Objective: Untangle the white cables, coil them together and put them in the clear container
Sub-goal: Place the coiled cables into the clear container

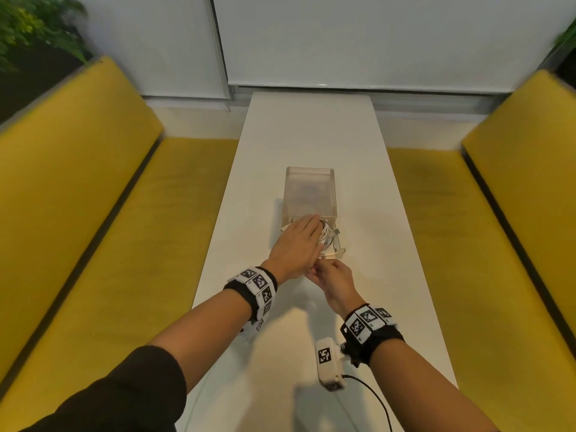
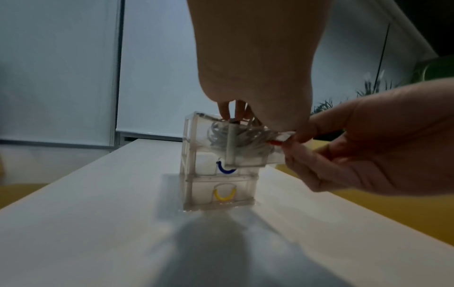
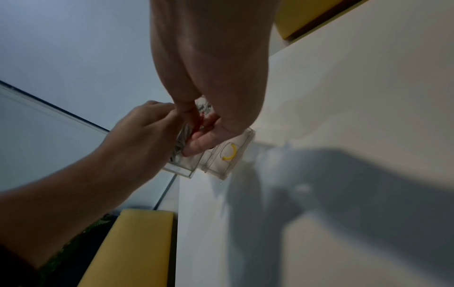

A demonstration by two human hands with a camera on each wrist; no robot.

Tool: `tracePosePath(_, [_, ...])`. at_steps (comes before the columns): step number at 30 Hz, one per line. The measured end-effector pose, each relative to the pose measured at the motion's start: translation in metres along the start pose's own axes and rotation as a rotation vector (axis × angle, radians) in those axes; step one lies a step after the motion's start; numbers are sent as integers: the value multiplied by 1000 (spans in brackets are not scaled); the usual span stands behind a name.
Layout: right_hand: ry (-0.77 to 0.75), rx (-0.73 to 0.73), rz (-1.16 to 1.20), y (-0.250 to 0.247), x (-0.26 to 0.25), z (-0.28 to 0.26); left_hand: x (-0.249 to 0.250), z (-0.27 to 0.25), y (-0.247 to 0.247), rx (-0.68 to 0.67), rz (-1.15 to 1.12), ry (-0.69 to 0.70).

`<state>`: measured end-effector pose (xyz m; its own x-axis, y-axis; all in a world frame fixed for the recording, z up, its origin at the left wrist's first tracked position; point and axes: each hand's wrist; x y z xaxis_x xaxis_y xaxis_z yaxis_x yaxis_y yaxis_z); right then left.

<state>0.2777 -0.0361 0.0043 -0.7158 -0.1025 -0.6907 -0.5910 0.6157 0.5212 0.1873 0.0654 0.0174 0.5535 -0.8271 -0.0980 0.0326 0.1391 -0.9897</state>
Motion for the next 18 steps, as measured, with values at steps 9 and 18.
tracePosePath(9, [14, 24, 40, 0, 3, 2, 2, 1, 10, -12, -104, -48])
tracePosePath(18, [19, 40, 65, 5, 1, 0, 20, 44, 15, -256, -181, -370])
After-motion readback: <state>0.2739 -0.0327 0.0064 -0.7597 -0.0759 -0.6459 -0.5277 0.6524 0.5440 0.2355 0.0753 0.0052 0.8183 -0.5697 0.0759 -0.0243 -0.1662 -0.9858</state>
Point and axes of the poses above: each hand's wrist, its own z-axis towards the middle knuckle, its own y-axis out of the palm, x = y × z, and after that the axes turned 10 degrees about z, right-handed
